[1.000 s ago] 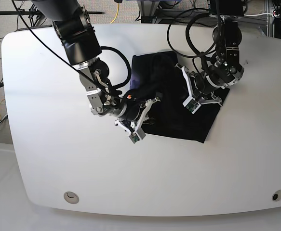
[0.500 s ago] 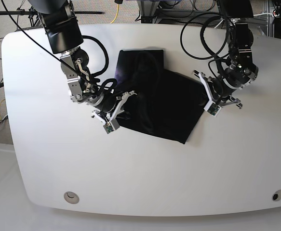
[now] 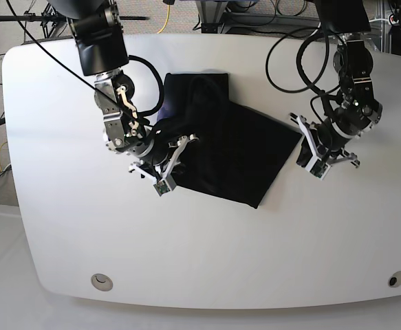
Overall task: Fold the T-shirt properly
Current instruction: 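Grasp the folded bundle with both grippers and rotate it diagonally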
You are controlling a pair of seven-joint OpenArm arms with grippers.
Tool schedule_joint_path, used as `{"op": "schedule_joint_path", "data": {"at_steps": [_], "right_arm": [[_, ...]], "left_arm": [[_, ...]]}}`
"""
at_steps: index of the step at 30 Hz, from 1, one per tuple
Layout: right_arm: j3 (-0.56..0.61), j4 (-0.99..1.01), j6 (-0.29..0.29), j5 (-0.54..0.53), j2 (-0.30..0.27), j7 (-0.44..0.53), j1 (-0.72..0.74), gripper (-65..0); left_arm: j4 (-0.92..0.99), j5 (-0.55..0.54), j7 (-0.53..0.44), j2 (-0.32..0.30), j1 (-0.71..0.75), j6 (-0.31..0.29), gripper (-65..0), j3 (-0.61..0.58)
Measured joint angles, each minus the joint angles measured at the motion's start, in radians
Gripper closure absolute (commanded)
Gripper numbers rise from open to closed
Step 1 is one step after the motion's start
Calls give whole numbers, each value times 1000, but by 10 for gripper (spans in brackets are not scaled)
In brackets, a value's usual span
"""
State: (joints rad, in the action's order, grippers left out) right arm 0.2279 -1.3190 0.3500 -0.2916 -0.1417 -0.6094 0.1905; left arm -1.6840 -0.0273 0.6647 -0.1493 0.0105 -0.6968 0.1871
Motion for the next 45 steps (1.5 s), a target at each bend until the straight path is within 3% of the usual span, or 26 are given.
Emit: {"op": "schedule_joint_path", "data": {"at_steps": [6, 10, 20, 27, 36, 41, 45], "right_arm": [[8, -69, -10, 0, -3, -25, -57, -3], [-13, -130, -21, -29, -6, -37, -107, -4], [-18, -153, -32, -26, -13, -28, -139, -6], [-18, -158, -32, -27, -5, -23, -156, -1], [-33, -218, -35, -26, 5, -50, -190, -2], [-68, -231, -37, -23, 22, -53, -195, -3], [-79, -238, -37, -26, 19, -55, -193, -4]], "left_arm": [[114, -11, -31, -4, -63, 4, -25, -55], [276, 1, -47, 1, -111, 4, -23, -165], [241, 0, -95, 74, -83, 4, -20, -259], [169, -3, -100, 108, -19, 0, -19, -248], [124, 5, -117, 96, 35, 0, -17, -175], [70, 0, -285, 96, 106, 6, -18, -46], [71, 33, -293, 82, 150, 8, -21, -8]]}}
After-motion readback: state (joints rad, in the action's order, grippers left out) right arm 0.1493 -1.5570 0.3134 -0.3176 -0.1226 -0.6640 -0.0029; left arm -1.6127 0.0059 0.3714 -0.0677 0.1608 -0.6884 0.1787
